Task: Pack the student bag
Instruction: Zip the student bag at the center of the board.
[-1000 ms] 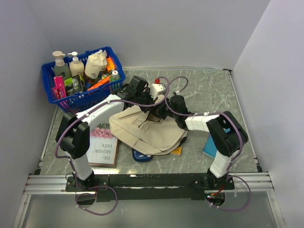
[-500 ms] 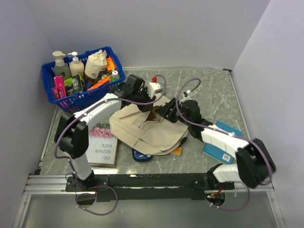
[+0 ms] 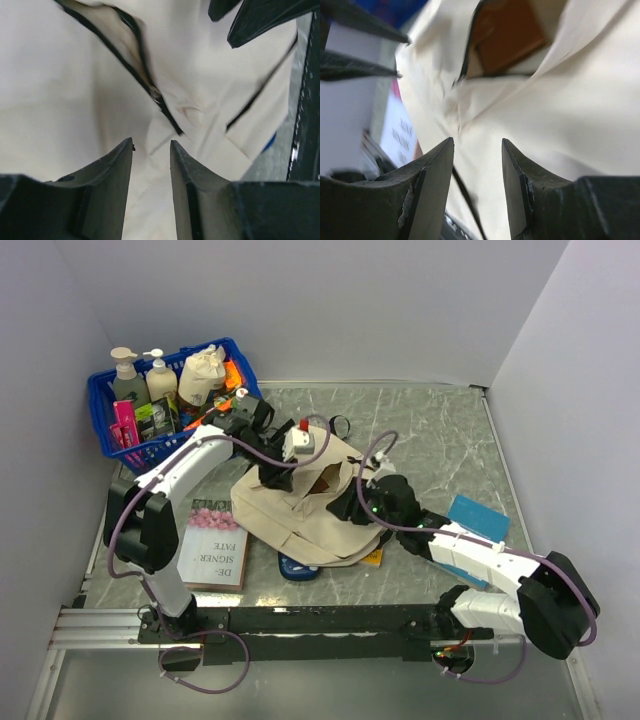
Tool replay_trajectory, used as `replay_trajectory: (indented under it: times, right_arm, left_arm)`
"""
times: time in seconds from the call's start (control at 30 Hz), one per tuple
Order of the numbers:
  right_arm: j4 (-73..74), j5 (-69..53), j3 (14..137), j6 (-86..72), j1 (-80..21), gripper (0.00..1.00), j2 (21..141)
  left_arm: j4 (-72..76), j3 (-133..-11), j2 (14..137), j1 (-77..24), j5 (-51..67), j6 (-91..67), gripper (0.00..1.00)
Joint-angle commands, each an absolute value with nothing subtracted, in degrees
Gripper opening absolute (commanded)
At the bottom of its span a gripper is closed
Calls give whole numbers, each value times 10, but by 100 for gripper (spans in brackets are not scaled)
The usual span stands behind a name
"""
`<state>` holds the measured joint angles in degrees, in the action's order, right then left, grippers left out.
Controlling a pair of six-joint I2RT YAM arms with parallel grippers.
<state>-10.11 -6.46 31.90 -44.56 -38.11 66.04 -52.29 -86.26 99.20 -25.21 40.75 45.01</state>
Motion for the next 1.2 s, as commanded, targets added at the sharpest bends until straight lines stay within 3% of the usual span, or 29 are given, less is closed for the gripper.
replay_trajectory:
  times: [0.0,0.23,0.7,1.17]
  right_arm:
    - [-91,-33,359,-394,-413,51,667]
    - [-89,-25,351,-395,-415,50,676]
    - [-99,-25,304,-410,-415,47,698]
    - [-98,-26,287,-405,-415,45,700]
  left_arm:
    - [-564,-801,976,-259,429,567,40]
    - [-561,-783,991,-272,434,635,40]
    - [-408,-744,1001,-306,375,598,37]
    - [-491,-745,1013,-307,324,711,34]
